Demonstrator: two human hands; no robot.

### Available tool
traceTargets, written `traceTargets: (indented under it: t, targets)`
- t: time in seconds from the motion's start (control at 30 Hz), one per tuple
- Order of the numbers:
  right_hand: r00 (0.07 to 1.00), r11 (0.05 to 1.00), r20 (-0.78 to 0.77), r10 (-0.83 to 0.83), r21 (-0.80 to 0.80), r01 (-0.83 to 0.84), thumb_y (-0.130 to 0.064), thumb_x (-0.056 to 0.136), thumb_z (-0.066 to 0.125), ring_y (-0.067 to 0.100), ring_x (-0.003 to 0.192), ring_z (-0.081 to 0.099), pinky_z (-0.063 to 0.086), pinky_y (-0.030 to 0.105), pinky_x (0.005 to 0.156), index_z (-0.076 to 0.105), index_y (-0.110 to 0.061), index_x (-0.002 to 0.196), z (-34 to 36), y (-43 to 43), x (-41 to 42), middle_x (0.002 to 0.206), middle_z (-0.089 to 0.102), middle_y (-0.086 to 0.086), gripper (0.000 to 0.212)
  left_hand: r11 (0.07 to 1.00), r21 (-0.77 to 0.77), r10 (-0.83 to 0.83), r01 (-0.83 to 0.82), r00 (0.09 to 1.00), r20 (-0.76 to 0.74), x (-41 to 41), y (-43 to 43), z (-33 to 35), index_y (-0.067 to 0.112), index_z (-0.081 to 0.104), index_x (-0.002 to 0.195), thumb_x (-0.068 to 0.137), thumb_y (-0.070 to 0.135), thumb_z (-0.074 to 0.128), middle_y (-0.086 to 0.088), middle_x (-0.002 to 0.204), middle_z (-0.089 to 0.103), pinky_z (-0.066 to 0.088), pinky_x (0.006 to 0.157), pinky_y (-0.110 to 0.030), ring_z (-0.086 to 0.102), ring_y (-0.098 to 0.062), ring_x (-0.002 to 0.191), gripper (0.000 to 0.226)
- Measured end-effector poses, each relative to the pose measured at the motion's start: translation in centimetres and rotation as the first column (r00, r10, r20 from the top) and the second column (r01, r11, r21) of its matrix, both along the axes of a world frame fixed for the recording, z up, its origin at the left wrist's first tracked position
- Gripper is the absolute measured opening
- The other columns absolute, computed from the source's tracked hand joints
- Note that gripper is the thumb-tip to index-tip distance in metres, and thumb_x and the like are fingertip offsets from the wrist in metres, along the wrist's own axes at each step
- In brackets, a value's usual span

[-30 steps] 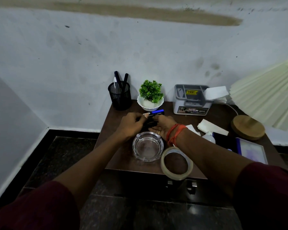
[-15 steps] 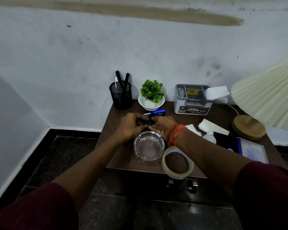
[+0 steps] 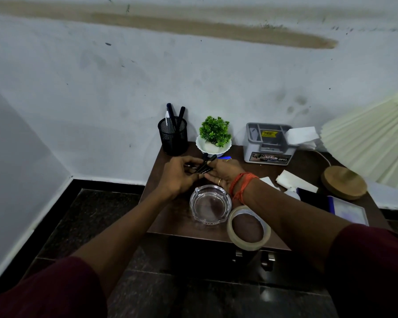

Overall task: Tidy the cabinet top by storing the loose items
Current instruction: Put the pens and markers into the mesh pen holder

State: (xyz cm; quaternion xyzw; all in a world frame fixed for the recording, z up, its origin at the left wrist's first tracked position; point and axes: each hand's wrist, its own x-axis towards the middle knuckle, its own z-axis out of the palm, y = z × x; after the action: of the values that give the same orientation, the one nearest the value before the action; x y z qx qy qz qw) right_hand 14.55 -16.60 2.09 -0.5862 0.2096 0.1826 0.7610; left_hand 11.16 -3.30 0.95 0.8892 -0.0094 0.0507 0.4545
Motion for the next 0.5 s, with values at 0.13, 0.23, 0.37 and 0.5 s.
traceTargets:
  t: [0.13, 0.23, 0.37, 0.5]
  targets:
    - [0.999, 0.999, 0.040, 0.032, 0.021, -0.033, 0.002, 0.094, 0.048, 0.017, 0.064, 0.056, 0.053, 0.020, 0.044, 0.049, -0.008, 0.074, 0.6, 0.6, -0.5, 0.072, 0.055, 0.008, 0.022, 0.999, -0.049, 0.013, -0.012, 1.000, 0.009, -0.3, 0.9, 0.2, 0.018, 0.072, 0.110, 0.069, 0.016, 0.085, 0.008, 0.091, 0.071, 0.056, 0.079, -0.019, 0.064, -0.001, 0.076, 0.042]
    - [0.997, 0.998, 0.062, 0.051, 0.025, -0.052, 0.002, 0.094, 0.049, 0.017, 0.067, 0.059, 0.054, 0.020, 0.046, 0.051, -0.009, 0.078, 1.2, 1.1, -0.4, 0.075, 0.058, 0.008, 0.019, 0.991, -0.132, 0.038, -0.036, 0.999, 0.015, -0.6, 1.4, 0.7, 0.012, 0.069, 0.115, 0.068, 0.010, 0.085, 0.004, 0.094, 0.070, 0.053, 0.075, -0.009, 0.065, -0.005, 0.080, 0.049]
    - [0.992, 0.996, 0.091, 0.084, 0.014, -0.086, -0.001, 0.094, 0.051, 0.016, 0.068, 0.062, 0.055, 0.020, 0.051, 0.053, -0.011, 0.083, 1.9, 1.9, -0.3, 0.080, 0.062, 0.009, 0.015, 0.972, -0.230, 0.051, -0.049, 0.999, 0.004, -0.6, 2.3, 1.2, 0.006, 0.064, 0.123, 0.068, 0.004, 0.084, -0.001, 0.097, 0.069, 0.054, 0.081, -0.012, 0.065, -0.007, 0.081, 0.058]
    - [0.987, 0.994, 0.112, 0.112, -0.005, -0.112, -0.002, 0.093, 0.053, 0.015, 0.071, 0.062, 0.055, 0.023, 0.059, 0.054, -0.012, 0.088, 2.3, 2.4, -0.2, 0.082, 0.063, 0.007, 0.011, 0.960, -0.276, 0.046, -0.048, 0.999, -0.012, -0.6, 3.1, 1.6, 0.003, 0.062, 0.125, 0.066, -0.001, 0.083, -0.002, 0.096, 0.068, 0.055, 0.079, -0.013, 0.066, 0.005, 0.071, 0.063]
